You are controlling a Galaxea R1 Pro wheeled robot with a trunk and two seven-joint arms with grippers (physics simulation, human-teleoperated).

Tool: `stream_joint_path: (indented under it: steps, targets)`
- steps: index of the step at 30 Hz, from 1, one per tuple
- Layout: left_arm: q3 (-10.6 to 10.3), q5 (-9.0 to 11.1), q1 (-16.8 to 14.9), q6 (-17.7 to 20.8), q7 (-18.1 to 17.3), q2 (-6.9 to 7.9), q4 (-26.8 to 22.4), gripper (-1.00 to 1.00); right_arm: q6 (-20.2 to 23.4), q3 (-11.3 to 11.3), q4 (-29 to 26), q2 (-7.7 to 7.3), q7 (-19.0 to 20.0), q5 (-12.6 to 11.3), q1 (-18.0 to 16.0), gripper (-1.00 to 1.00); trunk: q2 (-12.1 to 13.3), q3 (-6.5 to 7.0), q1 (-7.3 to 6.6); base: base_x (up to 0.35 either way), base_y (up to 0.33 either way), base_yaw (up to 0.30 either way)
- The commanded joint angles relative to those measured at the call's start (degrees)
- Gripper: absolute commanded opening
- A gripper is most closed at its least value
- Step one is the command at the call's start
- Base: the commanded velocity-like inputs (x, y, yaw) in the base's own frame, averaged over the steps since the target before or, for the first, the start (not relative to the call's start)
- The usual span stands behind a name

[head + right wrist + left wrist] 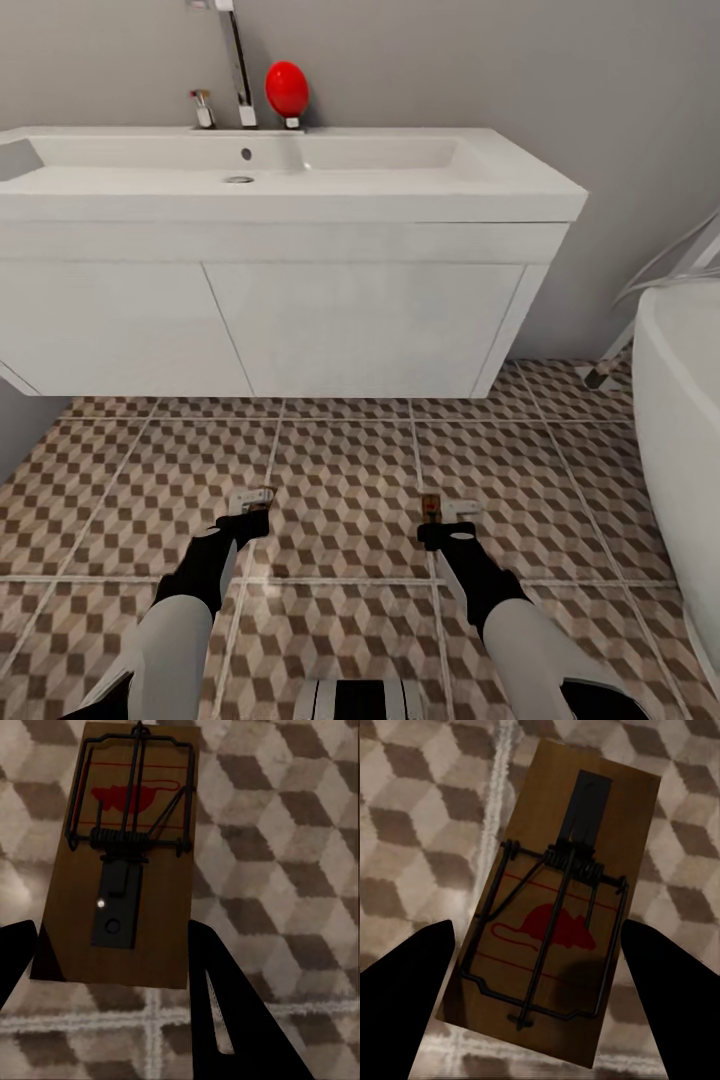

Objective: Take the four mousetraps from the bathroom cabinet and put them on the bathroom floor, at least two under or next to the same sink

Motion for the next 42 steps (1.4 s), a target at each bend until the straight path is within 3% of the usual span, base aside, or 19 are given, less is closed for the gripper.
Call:
stream_joint_path:
  steps: [1, 12, 16, 23, 26, 27, 31, 42]
  targets:
    - [0.47, -0.46, -0.06, 0.21, -0.54, -0.09, -0.17, -1.00, 0.32, -0.29, -0.42, 0.07, 0.02, 0.44, -0.01, -1.00, -0.04, -0.27, 0.01, 0.000, 0.000, 0.000]
    - [0.19, -0.49, -0.04, 0.12, -0.75, -0.09, -0.20, -1.00, 0.33, -0.05, -4.69, 0.07, 0.04, 1.33, -0.01, -1.00, -0.18, -2.71, 0.30, 0.000, 0.000, 0.000]
    - [-0.18, -0.50, -0.05, 0.12, -0.86, -0.09, -0.26, -1.00, 0.33, -0.18, -4.81, 0.07, -0.03, 4.16, -0.01, -1.00, -0.18, -2.71, 0.30, 0.000, 0.000, 0.000]
    - [-0.34, -0.43, -0.04, 0.15, -0.86, -0.09, -0.25, -1.00, 0.33, -0.22, -4.80, 0.07, -0.07, 4.75, -0.01, -1.00, -0.18, -2.71, 0.30, 0.000, 0.000, 0.000]
    - [-4.33, -0.08, -0.07, -1.00, 6.37, -0.09, -0.07, -1.00, 0.33, -0.37, -4.66, 0.07, -0.20, 4.55, -0.01, -1.00, -0.18, -2.71, 0.30, 0.000, 0.000, 0.000]
    - [-5.53, 1.12, -0.09, -3.38, 9.23, -0.09, 0.34, -1.00, 0.35, -0.39, -4.64, 0.07, -0.21, 4.43, -0.01, -1.00, -0.18, -2.71, 0.30, 0.000, 0.000, 0.000]
    - [-6.49, 3.58, -0.12, -5.82, 13.91, -0.09, 2.47, -1.00, 0.34, -0.45, -4.62, 0.07, -0.22, 4.27, -0.01, -1.00, -0.18, -2.71, 0.30, 0.000, 0.000, 0.000]
    - [-7.01, 4.58, -0.15, -7.74, 15.97, -0.09, 6.98, -1.00, 0.35, -0.60, -4.12, 0.07, -0.39, 3.88, -0.01, -1.00, -0.18, -2.71, 0.30, 0.000, 0.000, 0.000]
